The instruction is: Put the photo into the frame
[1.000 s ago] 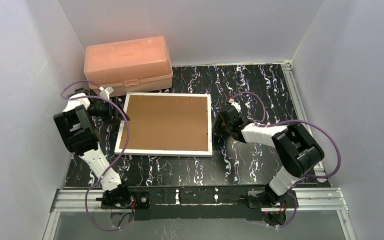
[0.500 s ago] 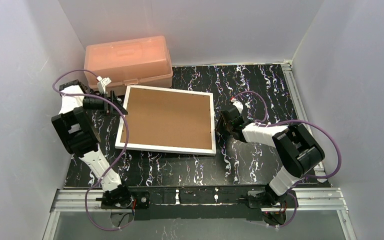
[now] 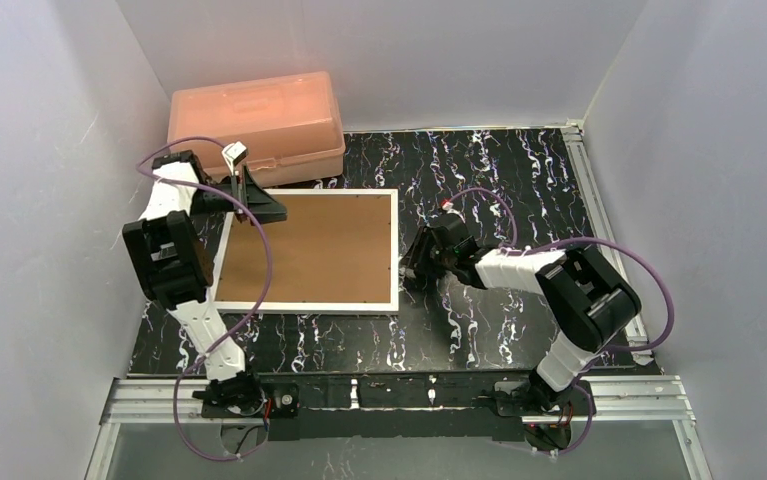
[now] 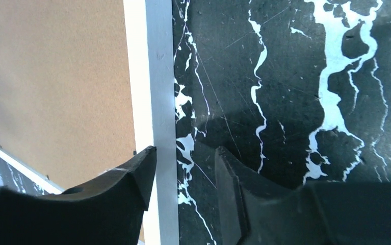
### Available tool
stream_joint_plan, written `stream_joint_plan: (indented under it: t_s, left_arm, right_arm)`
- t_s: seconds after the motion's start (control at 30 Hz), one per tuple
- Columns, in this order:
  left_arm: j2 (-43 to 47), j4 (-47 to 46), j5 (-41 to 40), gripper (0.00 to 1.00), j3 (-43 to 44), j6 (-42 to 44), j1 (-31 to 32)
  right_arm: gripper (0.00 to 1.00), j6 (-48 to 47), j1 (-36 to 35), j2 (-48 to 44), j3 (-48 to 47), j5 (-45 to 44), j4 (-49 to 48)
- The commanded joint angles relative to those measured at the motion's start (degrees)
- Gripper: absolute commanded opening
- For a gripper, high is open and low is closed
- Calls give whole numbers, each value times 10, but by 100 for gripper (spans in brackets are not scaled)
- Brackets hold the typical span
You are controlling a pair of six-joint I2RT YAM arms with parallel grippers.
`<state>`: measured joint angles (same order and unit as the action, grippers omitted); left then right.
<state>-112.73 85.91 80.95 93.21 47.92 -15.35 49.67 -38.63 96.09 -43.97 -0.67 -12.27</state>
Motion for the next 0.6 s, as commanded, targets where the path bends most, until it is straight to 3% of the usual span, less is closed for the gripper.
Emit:
stream_joint_plan:
  t_s: [0.0,0.07,0.13,0.3,0.47,0.57]
  left_arm:
    - [74,15,-93,71,13,-68,-30]
    - [109,-51,-184,71,12,-107,-48]
    - [145,-129,-338,66,-4,-143,-51]
    - [198,-299,-609,60,-83,-120,-73]
    - [184,-444,-753,44,-166,-106,-77]
    - [154,-506,-792,41,-189,-118,-77]
  right_arm:
    - [60,-22,-2,-25,26,-48,143]
    - [67,-29,-2,-53,22,-65,155]
    - [73,-33,-2,-68,13,-72,158]
    - [86,-39,3,-52,-22,-32,141]
    - [98,-46,0,-37,-62,-49,148]
    - [99,-55,-18,-24,-102,-103,186]
